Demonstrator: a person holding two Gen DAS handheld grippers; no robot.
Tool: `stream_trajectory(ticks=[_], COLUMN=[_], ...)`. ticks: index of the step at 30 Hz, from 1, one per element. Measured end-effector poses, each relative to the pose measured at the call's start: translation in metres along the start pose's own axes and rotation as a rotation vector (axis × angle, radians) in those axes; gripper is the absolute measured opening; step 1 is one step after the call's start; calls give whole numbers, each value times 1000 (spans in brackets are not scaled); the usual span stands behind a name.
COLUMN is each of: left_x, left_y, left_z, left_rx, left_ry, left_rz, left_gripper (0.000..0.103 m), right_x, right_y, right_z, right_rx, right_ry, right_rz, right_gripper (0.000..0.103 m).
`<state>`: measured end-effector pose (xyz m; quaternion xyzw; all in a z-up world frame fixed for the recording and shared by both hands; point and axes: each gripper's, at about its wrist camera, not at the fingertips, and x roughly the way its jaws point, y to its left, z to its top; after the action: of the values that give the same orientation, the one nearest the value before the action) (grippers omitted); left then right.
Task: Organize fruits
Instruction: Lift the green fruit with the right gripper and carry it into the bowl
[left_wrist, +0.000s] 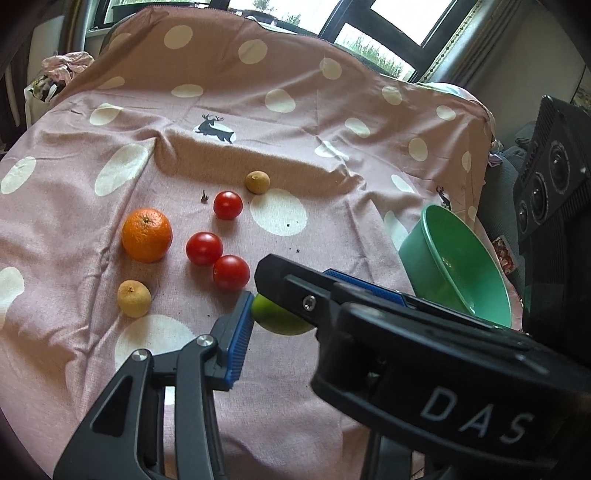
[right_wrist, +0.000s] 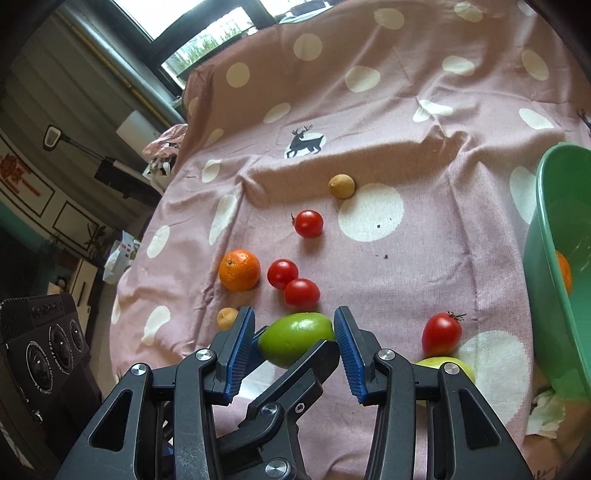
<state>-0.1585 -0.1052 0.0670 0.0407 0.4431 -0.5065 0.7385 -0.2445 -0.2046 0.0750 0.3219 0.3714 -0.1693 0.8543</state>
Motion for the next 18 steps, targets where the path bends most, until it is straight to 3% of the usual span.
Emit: stream_trajectory(ticks=[11, 18], left_x=[-27, -37], left_y=[-13, -16], left_z=[4, 3], left_rx=[40, 62], left_ry=[-135, -185], left_rz=[-14, -22], left_gripper=[42, 42], right_x=[-33, -44], right_y=[20, 26], right_z=[0, -2], right_rx=[-66, -95], right_ry=[-149, -200], right_rz=[17, 20], right_gripper=[48, 48])
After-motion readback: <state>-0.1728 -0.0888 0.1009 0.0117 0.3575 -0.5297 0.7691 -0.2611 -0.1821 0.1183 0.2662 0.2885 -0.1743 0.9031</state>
